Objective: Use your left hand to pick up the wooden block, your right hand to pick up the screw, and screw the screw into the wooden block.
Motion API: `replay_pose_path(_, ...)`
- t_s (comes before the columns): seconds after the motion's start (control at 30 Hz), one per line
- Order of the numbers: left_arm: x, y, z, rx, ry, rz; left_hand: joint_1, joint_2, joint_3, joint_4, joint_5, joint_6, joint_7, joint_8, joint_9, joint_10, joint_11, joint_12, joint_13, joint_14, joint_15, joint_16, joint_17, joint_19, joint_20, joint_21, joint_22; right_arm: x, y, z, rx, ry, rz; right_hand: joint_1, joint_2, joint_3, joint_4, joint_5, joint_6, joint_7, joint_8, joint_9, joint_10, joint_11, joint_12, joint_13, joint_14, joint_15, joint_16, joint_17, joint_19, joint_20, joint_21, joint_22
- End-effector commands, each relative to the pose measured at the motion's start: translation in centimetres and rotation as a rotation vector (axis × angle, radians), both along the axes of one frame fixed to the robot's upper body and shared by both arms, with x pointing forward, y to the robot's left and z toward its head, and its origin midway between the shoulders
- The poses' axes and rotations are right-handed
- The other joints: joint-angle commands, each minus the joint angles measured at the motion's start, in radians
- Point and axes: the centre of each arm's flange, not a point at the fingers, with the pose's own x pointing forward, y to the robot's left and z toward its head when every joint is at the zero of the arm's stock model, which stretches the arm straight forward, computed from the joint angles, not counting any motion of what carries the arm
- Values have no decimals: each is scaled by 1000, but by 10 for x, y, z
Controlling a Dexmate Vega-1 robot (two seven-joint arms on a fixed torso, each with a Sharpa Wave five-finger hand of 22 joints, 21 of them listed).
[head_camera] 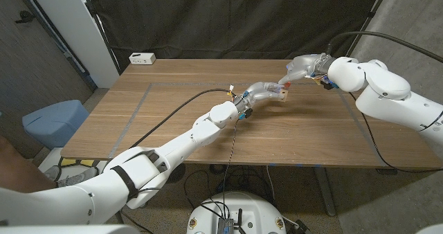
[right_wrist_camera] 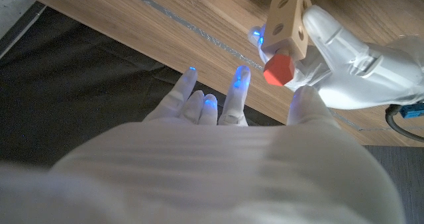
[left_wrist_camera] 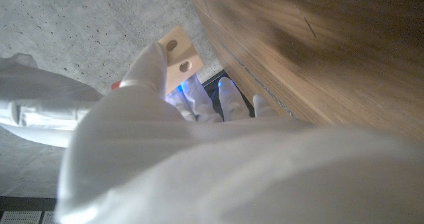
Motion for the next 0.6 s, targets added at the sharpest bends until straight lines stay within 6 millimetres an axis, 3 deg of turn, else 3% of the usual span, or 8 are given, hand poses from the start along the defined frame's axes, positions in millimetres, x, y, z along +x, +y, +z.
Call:
replay_pose_path(0.03,1,2,-1,-6,3,1,-12,23,15,6,5,43,-11,6,17,7,-5,4,4,8,-77,-5,3,7,5,8,5,-8,-6,5,49,28,57,32,6,7,-15,6,-30,-5,-16,5,-21,1,-4,4,-14,-18,-9,1,-15,-16,-5,4)
replay_pose_path(0.37,2,4,-1,-8,5,4,-10,23,15,5,5,42,-10,5,16,8,-5,4,4,8,-78,-5,3,7,5,7,5,-10,-5,10,37,82,79,108,10,35,-55,17,-108,-35,-71,2,-88,-20,-10,6,-67,-4,-29,-5,-62,15,-6,4)
replay_pose_path(0.6,3,4,-1,-7,6,1,-10,23,14,5,4,41,-10,5,16,7,-6,4,4,9,-78,-4,3,7,7,7,5,-9,-5,11,15,105,75,167,-3,58,-68,23,-150,-61,-102,2,-131,-40,-11,7,-95,-2,-32,-6,-87,23,-5,3)
